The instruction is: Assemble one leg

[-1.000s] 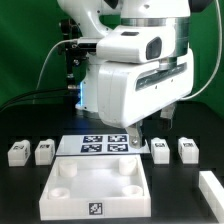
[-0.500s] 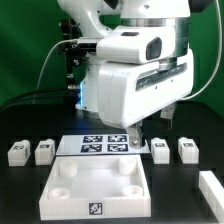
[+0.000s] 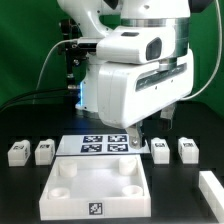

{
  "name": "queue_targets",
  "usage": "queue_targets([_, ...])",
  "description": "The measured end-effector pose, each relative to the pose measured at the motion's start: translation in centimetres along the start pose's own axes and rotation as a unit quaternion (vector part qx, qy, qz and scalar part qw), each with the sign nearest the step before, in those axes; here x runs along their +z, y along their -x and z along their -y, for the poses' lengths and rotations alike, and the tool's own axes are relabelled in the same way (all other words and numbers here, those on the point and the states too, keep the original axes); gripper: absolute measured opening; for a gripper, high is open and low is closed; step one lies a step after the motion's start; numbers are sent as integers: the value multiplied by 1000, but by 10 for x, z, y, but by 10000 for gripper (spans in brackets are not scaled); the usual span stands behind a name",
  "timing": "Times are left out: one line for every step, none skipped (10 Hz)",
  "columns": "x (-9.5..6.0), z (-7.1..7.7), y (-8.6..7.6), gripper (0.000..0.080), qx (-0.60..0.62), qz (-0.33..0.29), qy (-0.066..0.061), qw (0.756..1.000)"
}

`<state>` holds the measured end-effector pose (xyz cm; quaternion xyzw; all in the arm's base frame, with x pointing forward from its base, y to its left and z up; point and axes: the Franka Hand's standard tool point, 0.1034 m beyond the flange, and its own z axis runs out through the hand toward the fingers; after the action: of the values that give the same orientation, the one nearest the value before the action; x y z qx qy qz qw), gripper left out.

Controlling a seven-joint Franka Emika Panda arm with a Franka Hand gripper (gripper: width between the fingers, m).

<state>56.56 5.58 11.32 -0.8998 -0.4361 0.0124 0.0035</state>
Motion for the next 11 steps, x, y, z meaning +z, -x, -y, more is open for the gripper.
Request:
queue_targets([0,0,0,650,-14,0,0,1000])
queue_targets([0,0,1,650,-15,0,0,1000])
queue_targets([4,5,9,650,-30,-2,2,1000])
queue_targets([9,13,26,650,-114,-5,6,993])
queue_targets([18,21,52,650,-183,-5,7,983])
queue_targets([29,25,75,650,-245,-3,3,970])
queue_targets([39,28,92,650,-290,-4,0,957])
queue_targets([54,32,116,650,-364,-6,-1,931])
queue_targets([67,35,132,650,-381,-8,-6,924])
queue_targets([81,40,143,650,-372,-13,-4,928])
queue_targets([92,46,150,650,-367,-14,-6,930])
